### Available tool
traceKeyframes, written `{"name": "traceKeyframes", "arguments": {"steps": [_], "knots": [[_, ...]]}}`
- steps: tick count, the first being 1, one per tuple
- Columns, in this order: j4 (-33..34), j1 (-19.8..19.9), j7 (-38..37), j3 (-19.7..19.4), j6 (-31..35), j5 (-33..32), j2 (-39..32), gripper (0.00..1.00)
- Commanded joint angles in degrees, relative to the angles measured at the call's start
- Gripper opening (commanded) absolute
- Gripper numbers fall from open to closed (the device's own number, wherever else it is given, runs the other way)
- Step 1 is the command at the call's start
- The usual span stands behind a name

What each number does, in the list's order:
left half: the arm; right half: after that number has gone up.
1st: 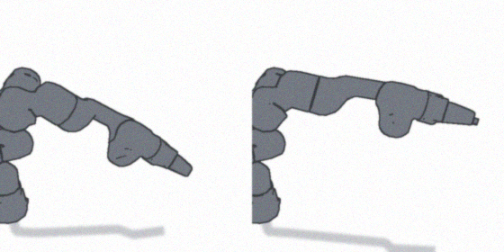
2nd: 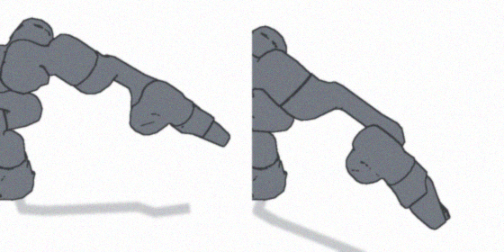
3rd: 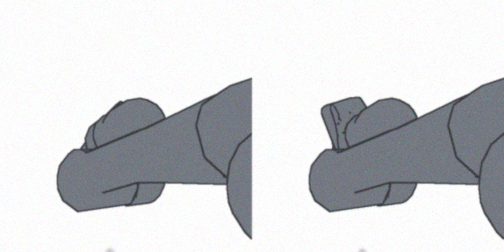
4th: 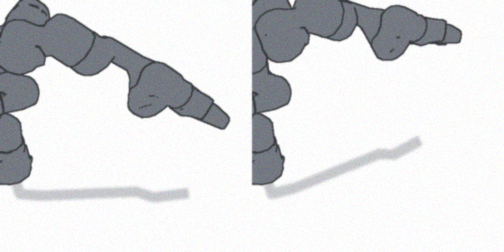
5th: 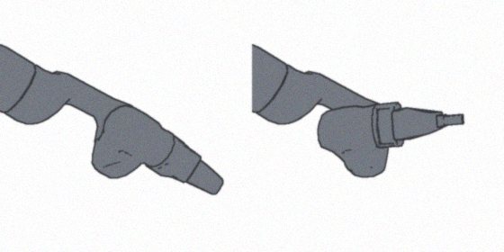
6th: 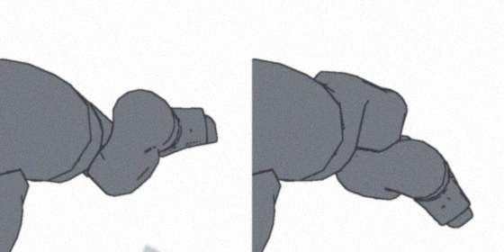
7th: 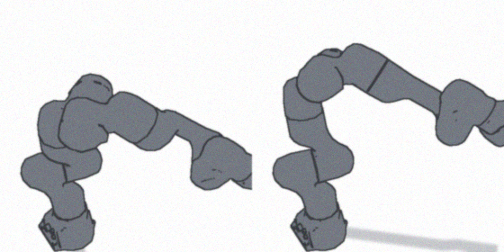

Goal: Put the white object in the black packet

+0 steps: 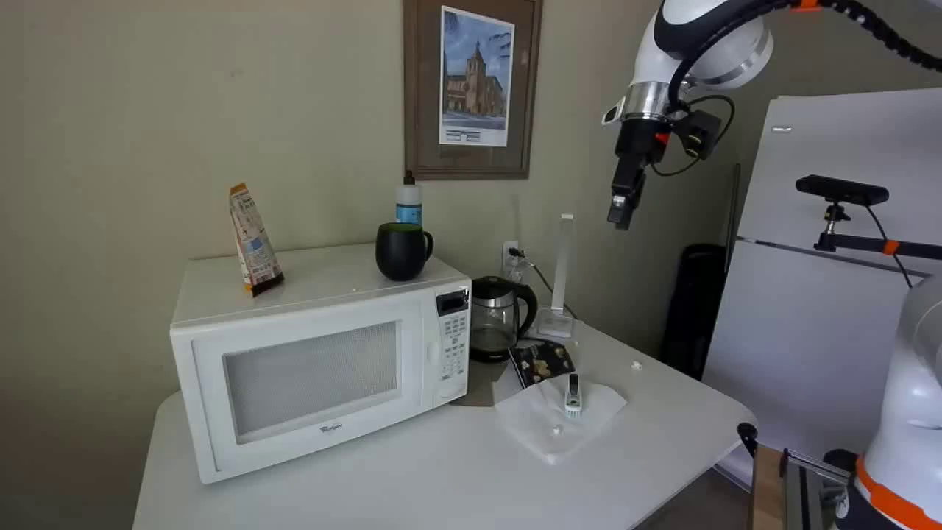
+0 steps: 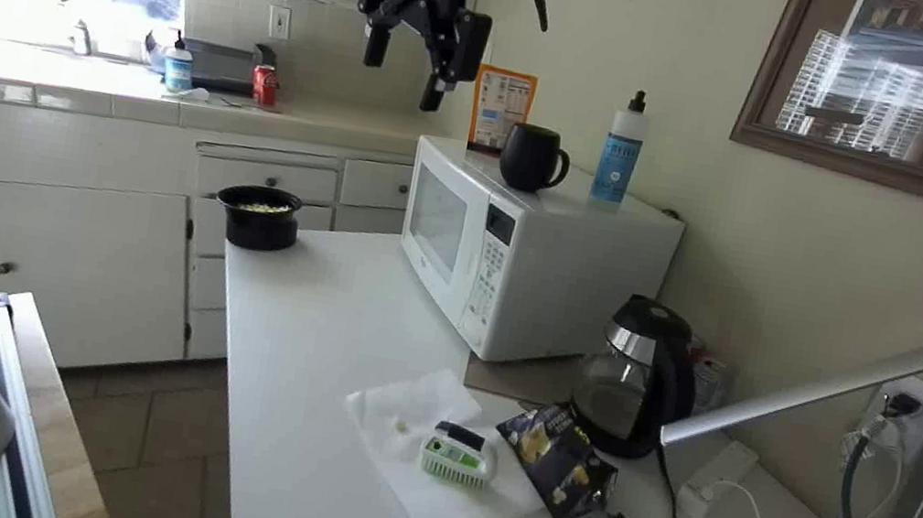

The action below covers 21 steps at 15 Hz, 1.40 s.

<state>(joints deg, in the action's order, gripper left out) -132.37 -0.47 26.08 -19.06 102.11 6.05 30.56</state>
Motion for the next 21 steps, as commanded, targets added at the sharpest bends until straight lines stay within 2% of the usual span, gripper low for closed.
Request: {"name": "traceKeyframes", "arguments": {"steps": [1,9,12,16,19,21], "knots": [[0.18,1.75,0.74,1.37,-0.25,0.77,-0.37,1.00],[0.18,1.75,0.74,1.37,-0.25,0.76,-0.37,1.00],[-1.40,3.99,0.97,-0.68,4.26,0.52,-4.30,1.00],[-5.48,8.60,3.09,-5.85,15.38,2.05,-11.97,1.00],[-8.26,11.89,3.74,-9.11,28.87,4.47,-20.39,1.00],[-8.97,13.18,6.05,-11.03,39.56,10.23,-26.82,1.00]]}}
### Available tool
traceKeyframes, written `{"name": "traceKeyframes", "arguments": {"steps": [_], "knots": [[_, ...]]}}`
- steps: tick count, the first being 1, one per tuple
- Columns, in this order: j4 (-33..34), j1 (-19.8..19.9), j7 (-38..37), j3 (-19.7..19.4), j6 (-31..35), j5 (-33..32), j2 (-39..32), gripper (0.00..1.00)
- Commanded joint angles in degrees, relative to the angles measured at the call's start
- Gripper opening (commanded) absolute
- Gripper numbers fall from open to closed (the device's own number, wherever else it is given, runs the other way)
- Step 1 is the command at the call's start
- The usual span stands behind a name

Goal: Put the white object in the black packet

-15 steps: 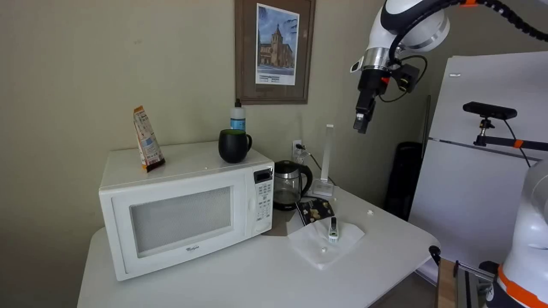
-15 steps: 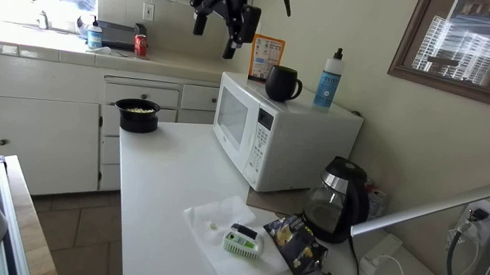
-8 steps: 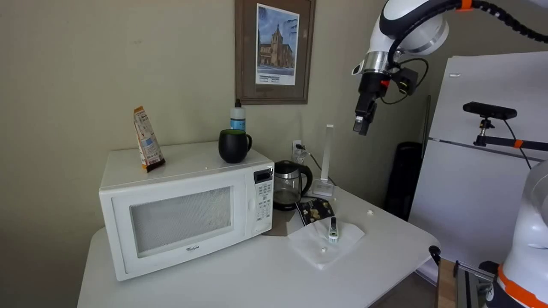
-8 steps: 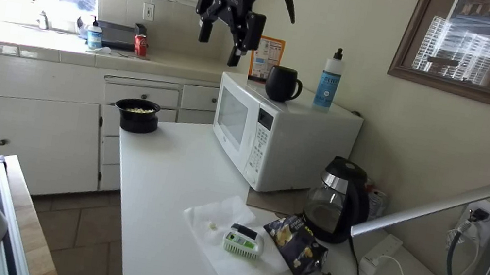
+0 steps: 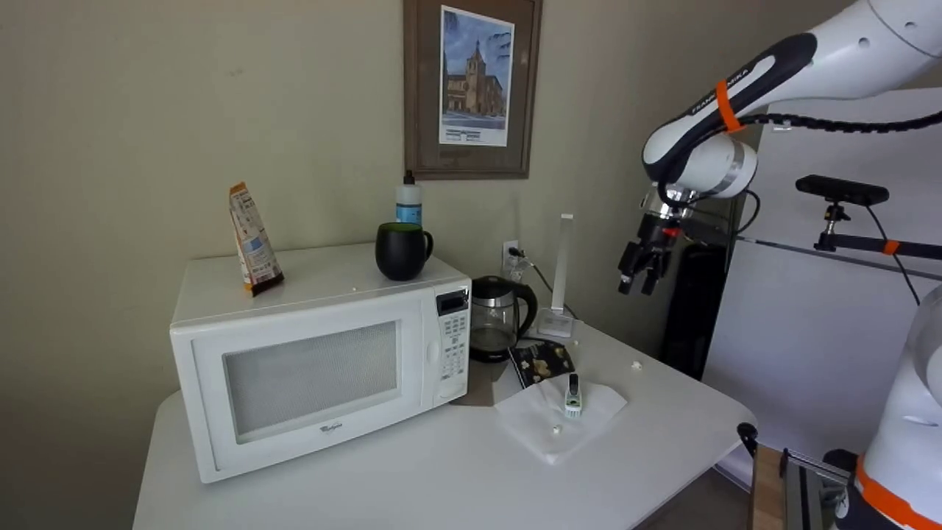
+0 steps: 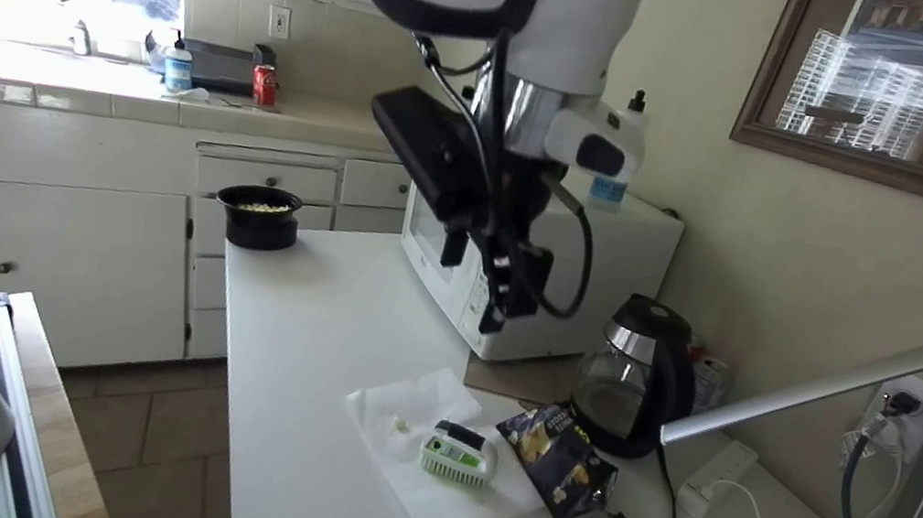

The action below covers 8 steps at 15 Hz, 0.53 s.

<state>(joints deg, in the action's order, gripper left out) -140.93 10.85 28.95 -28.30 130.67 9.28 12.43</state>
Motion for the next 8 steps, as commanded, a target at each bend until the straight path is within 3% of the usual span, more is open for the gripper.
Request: {"name": "traceKeyframes", "arguments": {"steps": [1,3,4,6,7,8], "knots": [[0.03,2.41,4.92,-2.37,15.17,11.26,-12.33,1.00],[1.64,5.21,6.91,-1.44,20.92,18.64,-18.63,1.00],[2.76,3.99,7.42,-2.99,22.96,21.60,-22.01,1.00],[5.95,6.18,7.10,-2.12,23.68,25.44,-28.05,1.00],[1.71,5.02,6.54,-2.59,23.23,21.42,-21.37,1.00],[2.67,5.24,6.61,-2.59,23.30,21.82,-23.48,1.00]]}}
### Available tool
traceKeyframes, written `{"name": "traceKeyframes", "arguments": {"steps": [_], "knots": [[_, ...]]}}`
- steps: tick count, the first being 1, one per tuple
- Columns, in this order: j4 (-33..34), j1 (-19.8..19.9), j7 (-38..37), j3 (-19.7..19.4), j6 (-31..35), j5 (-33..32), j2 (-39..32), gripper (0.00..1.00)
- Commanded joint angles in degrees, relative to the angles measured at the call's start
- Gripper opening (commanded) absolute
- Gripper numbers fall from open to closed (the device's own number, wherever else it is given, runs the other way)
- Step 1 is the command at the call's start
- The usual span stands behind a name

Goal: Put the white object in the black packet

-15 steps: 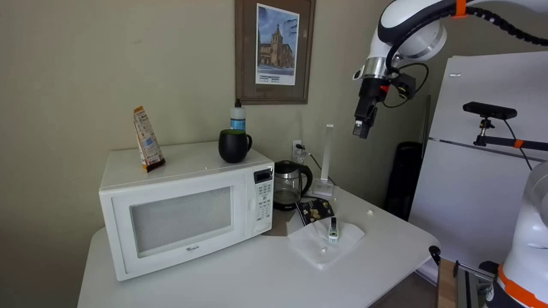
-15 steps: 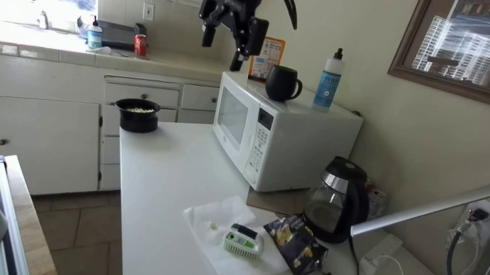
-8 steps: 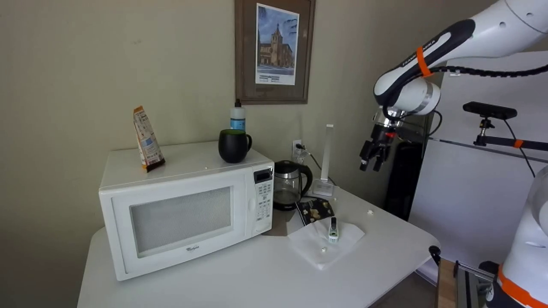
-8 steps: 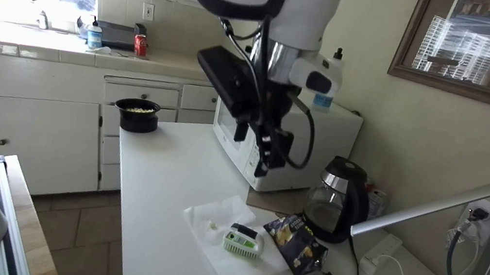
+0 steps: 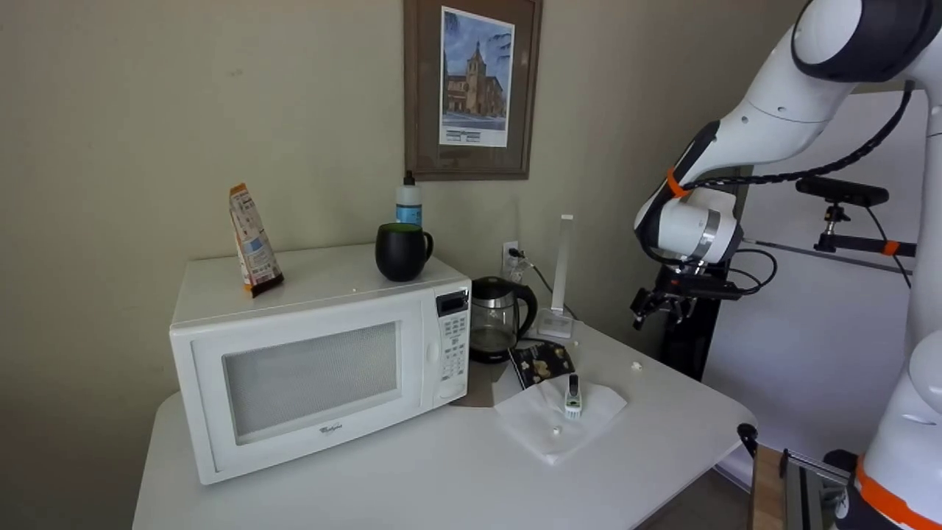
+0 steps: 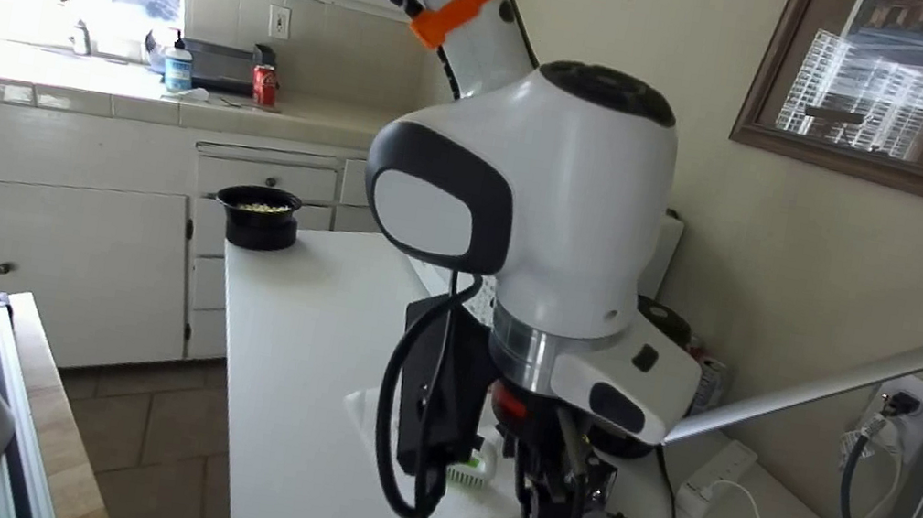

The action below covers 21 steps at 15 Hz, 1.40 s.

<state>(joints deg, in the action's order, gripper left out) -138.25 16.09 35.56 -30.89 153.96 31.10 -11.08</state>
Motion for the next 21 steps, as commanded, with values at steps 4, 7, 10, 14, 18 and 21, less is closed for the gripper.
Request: {"name": "traceKeyframes", "arguments": {"steps": [4,7,10,14,18,21], "knots": [[0.21,-0.20,0.00,0.07,0.00,-0.05,0.54,1.00],[0.94,-1.14,-3.88,0.45,5.00,1.48,-1.98,1.00],[3.78,-2.08,-13.28,0.70,10.98,2.34,-9.10,1.00],[9.21,1.31,-28.65,4.14,15.97,-2.03,-20.03,1.00],[16.51,2.09,-44.17,3.05,12.49,-8.63,-29.51,1.00],[21.65,3.60,-50.64,3.39,9.50,-11.10,-34.24,1.00]]}}
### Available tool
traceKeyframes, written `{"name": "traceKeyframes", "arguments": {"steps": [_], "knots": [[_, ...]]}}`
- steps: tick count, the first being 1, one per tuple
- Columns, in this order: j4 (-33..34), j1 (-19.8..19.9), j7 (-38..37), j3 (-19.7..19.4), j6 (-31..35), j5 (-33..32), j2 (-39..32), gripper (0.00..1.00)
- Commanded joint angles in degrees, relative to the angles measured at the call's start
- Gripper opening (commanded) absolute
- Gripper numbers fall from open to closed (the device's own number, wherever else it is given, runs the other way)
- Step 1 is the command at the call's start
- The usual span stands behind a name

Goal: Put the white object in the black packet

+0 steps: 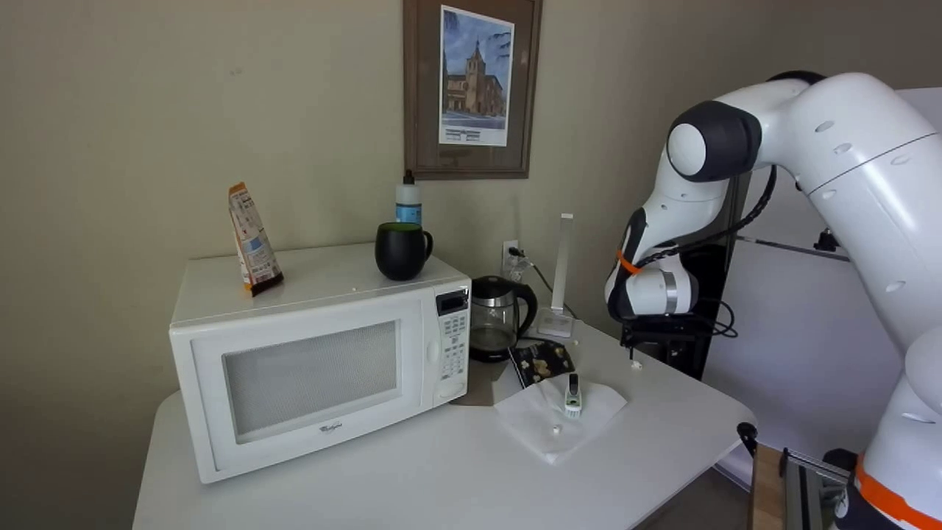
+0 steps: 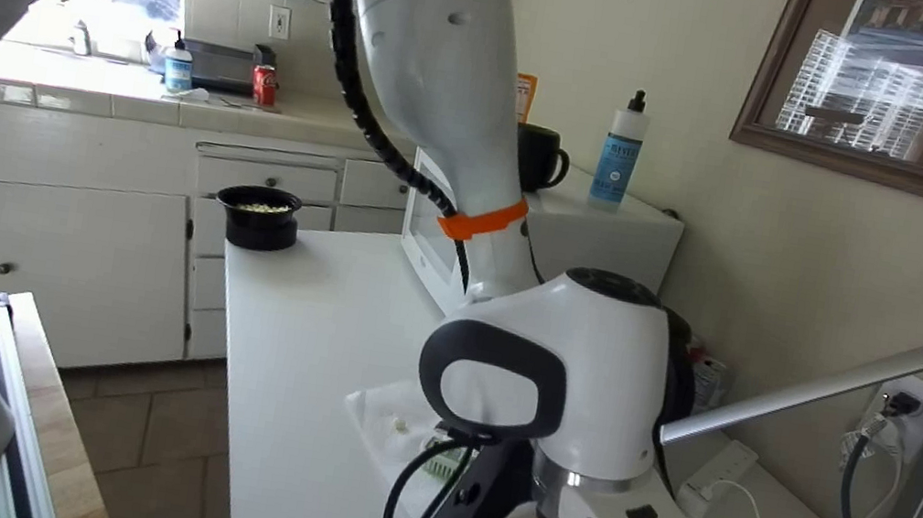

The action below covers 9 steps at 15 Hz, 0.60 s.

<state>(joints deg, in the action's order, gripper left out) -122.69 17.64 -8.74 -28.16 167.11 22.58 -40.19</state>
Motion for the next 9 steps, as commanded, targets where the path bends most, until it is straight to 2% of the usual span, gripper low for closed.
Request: {"name": "traceKeyframes", "arguments": {"steps": [1,8,9], "knots": [[7.54,2.48,-7.74,0.71,-4.74,-3.01,-6.18,1.00],[16.83,7.86,-11.30,4.52,-11.02,-2.01,-10.17,1.00],[18.04,8.76,-11.51,5.26,-11.94,-1.76,-10.70,0.96]]}}
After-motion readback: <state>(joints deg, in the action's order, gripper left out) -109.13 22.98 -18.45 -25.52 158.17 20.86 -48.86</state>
